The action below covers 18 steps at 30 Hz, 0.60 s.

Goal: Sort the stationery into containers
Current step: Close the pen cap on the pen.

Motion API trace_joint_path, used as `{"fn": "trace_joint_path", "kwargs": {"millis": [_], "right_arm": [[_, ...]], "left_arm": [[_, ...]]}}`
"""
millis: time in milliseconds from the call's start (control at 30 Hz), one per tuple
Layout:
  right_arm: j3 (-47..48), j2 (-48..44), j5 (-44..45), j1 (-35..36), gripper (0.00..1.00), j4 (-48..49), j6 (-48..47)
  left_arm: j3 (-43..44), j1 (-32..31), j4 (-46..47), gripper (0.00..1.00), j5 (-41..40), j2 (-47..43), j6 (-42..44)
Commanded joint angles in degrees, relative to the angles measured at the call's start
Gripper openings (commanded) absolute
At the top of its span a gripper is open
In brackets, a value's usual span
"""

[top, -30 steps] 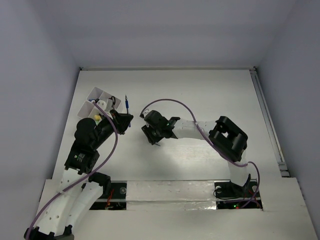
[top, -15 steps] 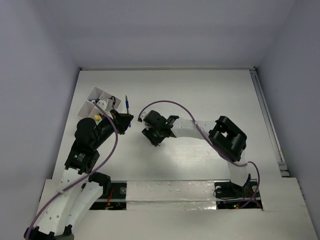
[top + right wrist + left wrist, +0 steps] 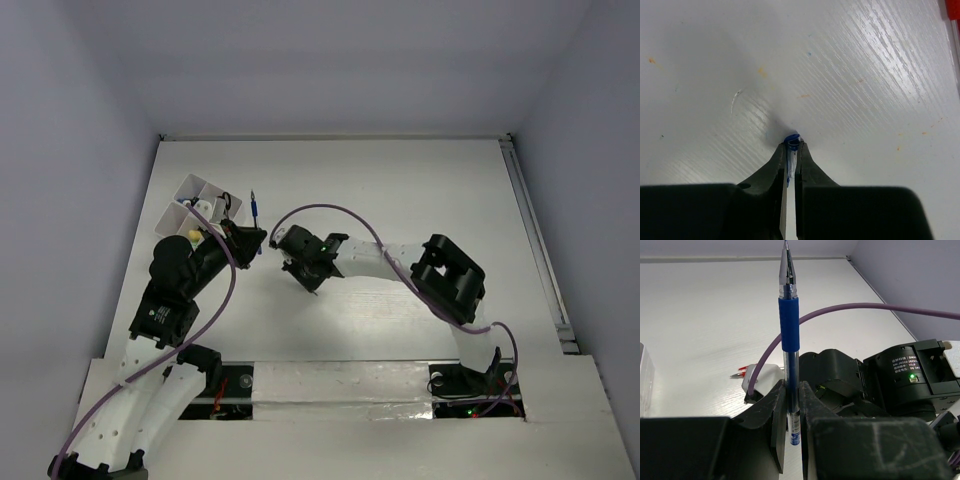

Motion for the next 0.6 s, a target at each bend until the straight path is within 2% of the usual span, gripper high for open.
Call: {"fn": "trace_joint_path", "kwargs": {"millis": [0, 100, 267, 367, 567], "right_arm": [[-3.2, 4.1, 0.2, 0.6, 0.00, -8.2, 1.4], [-3.6, 2.6, 0.1, 0.6, 0.00, -7.2, 3.0], [-5.3, -5.1, 0.2, 0.1, 0.00, -1.9, 7.3], [-7.2, -12.2, 0.3, -1.4, 0.00, 5.2, 10.7], [-15.2, -26.3, 1.4, -4.4, 0.00, 25.5, 16.6]], "left_arm": [[2.4, 0.3, 1.9, 0.00, -0.3, -0.3, 0.7], [2.5, 0.3, 1.8, 0.00, -0.4, -0.2, 0.7], [2.3, 0.3, 2.0, 0.00, 0.0, 0.3, 0.6], [2.2, 0.3, 2.1, 0.00, 0.2, 0.8, 0.5], [1.8, 0.8, 3.3, 0.00, 3.1, 2.4, -0.2]]}}
